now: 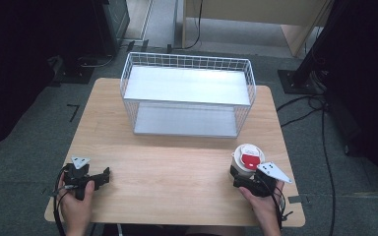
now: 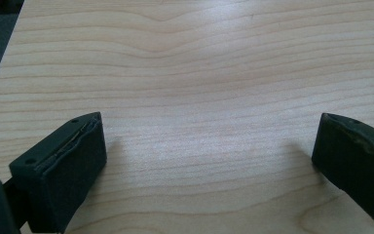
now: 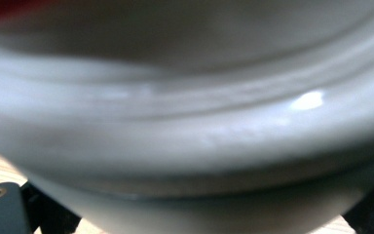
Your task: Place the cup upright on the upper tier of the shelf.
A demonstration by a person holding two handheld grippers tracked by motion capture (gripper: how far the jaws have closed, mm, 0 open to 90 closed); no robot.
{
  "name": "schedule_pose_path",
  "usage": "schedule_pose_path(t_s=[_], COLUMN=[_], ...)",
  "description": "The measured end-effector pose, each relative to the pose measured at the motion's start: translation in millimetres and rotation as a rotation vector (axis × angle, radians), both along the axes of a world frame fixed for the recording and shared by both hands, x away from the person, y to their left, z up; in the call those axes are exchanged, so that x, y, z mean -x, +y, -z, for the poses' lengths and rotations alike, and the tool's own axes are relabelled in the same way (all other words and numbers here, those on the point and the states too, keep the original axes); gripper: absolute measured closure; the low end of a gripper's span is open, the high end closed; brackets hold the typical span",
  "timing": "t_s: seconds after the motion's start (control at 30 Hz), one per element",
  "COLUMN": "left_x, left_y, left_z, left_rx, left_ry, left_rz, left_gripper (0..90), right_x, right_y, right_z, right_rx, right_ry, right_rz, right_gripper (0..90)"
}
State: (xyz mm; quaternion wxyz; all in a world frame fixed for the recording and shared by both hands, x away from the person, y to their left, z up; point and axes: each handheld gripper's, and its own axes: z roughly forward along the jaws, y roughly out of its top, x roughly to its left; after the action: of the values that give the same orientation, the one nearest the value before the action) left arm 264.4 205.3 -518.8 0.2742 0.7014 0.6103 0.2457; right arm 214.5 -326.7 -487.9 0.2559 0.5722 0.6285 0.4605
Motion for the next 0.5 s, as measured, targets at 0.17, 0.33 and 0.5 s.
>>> schedule_pose_path(t_s=[0.17, 0.33, 0.5], left_x=[0.0, 0.0, 0.0], left_y=[0.0, 0.0, 0.0], left_z=[0.0, 0.0, 0.0], left_rx=[0.0, 0.0, 0.0], left_ry=[0.0, 0.0, 0.0], left_rz=[0.0, 0.0, 0.0], left_gripper=[0.0, 0.0, 0.0], right_x=[-1.8, -1.6, -1.6], right_y=[1.4, 6.1, 8.1], right_z=[1.1, 1.1, 1.2], right_rx=[-0.007, 0.029, 0.04], right_ry=[-0.002, -0.032, -0.042], right_rz=[0.004, 0.022, 0.034], right_gripper=[4.8, 7.4, 8.0])
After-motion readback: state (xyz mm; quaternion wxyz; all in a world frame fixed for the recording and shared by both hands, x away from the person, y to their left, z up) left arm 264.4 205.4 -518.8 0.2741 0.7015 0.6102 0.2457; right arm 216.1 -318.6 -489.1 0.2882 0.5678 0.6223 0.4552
